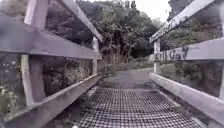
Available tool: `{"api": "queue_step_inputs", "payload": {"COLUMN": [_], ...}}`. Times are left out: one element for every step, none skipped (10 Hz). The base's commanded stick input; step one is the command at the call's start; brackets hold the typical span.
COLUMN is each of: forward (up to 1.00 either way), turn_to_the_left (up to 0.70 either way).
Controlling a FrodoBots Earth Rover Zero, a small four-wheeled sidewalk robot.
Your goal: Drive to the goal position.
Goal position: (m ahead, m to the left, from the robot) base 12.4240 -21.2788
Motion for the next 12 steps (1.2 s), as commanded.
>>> {"api": "queue_step_inputs", "payload": {"forward": [0.85, 0.85, 0.85, 0.85, 0.85, 0.85, 0.85, 0.85, 0.85, 0.85, 0.85, 0.85], "turn_to_the_left": [0.01, 0.01, 0.01, 0.01, 0.01, 0.01, 0.01, 0.01, 0.01, 0.01, 0.01, 0.01]}}
